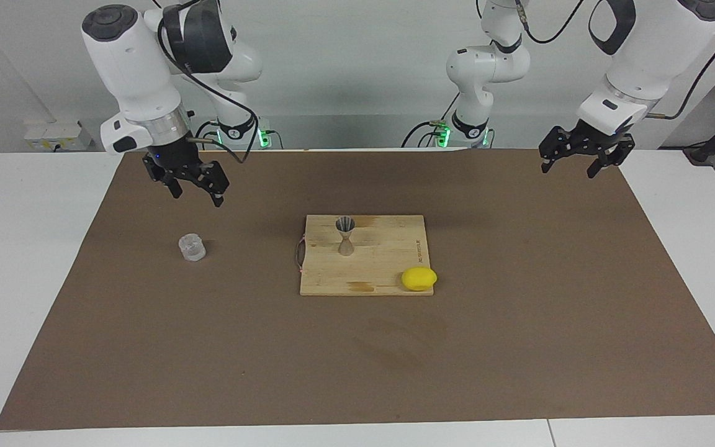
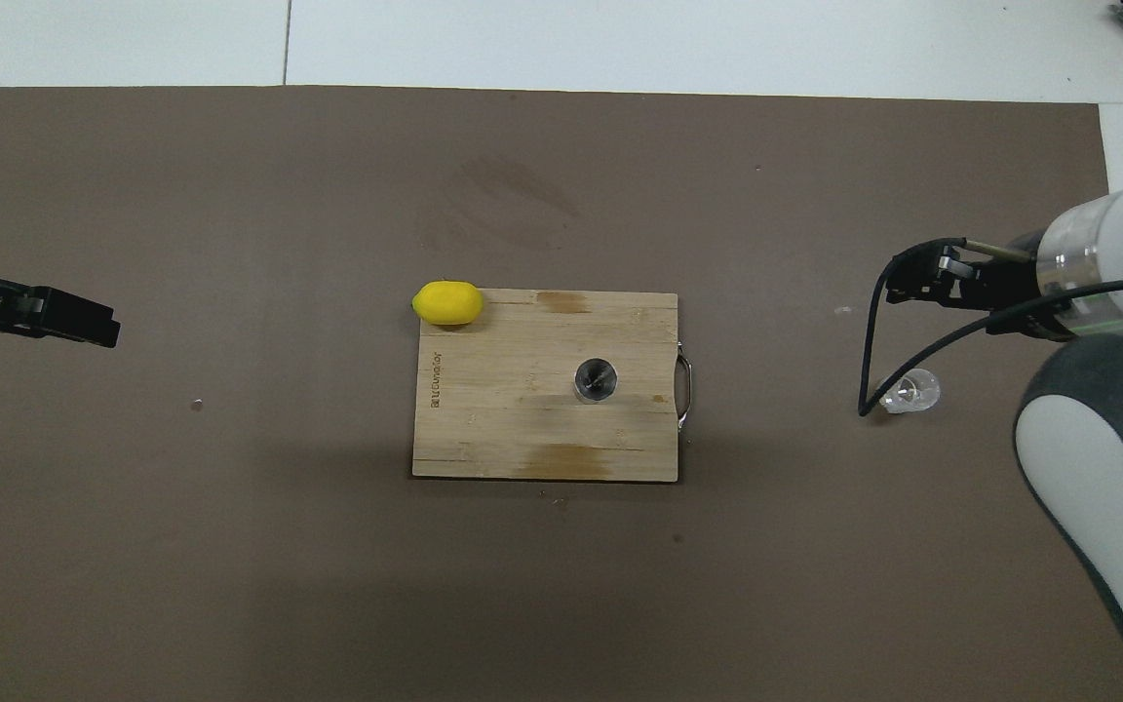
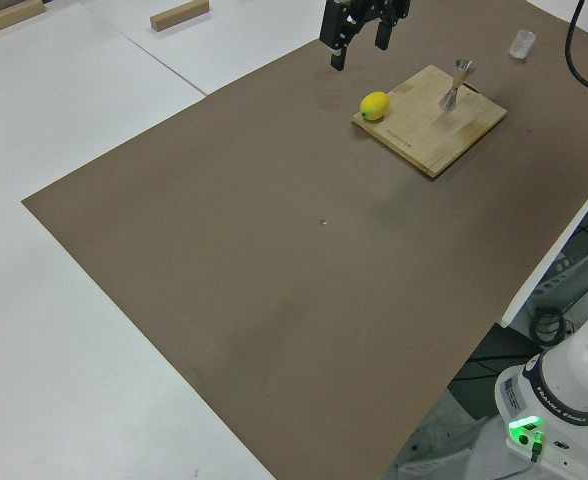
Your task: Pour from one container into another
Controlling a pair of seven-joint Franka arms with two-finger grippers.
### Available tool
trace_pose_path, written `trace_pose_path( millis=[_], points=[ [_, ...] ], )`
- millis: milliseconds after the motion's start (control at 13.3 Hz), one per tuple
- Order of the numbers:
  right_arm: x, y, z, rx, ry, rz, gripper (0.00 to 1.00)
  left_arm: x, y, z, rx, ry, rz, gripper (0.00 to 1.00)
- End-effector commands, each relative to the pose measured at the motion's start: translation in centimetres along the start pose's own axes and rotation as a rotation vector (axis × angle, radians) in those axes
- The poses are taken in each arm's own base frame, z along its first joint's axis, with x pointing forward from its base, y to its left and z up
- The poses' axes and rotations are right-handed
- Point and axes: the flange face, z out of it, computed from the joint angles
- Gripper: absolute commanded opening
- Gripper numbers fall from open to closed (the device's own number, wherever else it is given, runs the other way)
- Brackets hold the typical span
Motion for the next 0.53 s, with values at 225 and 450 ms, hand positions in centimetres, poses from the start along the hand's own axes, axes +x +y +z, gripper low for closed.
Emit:
trace_pose_path(
  millis=[225, 450],
  points=[
    [-0.2, 3.3, -5.0, -0.011, 0.076, -0.087, 0.99, -0.6, -0.1, -0.5, 0.018, -0.007, -0.005, 1.00],
    [-0.2, 3.7, -4.7, -0.015, 0.055, -0.091, 0.99, -0.6, -0.1, -0.6, 0.018, -0.005, -0.006, 1.00]
  ],
)
